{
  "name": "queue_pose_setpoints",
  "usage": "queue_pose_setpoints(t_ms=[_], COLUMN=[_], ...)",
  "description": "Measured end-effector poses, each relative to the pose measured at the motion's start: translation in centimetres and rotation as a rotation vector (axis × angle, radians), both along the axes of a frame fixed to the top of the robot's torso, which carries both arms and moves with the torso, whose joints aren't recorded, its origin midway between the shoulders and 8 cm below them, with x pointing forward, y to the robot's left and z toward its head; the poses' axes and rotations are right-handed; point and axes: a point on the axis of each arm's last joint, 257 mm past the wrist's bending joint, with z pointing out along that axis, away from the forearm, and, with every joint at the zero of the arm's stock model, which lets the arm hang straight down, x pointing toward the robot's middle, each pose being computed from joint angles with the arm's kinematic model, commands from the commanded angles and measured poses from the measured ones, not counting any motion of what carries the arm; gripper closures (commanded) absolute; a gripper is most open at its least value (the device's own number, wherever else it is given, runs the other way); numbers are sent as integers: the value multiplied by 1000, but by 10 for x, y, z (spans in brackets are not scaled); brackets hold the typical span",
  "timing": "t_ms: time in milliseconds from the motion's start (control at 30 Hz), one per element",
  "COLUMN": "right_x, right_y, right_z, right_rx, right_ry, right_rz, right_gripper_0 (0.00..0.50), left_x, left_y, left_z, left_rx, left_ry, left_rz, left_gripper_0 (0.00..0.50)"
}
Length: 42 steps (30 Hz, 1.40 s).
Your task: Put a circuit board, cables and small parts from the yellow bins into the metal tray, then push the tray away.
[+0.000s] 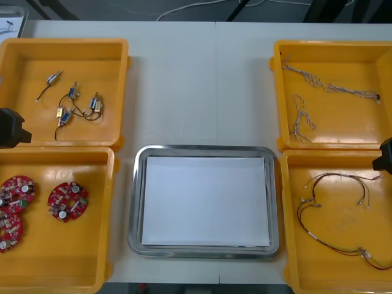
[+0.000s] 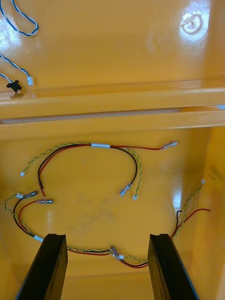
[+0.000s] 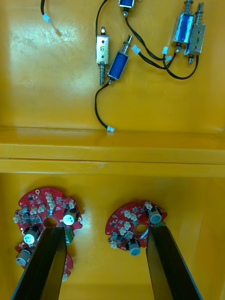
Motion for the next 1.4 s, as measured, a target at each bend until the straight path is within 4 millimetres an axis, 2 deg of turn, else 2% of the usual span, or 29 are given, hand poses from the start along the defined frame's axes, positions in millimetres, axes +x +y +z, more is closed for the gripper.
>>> queue_pose_setpoints(t_ms=[1400], right_x=[0], right_y=[0], right_z=[0], right_rx=[0], right_ry=[0], right_rz=[0], right_gripper_0=[0], left_x=[0], left_y=[0], left_z=[0], left_rx=[0], left_ry=[0], left_rz=[0], left_gripper_0=[0])
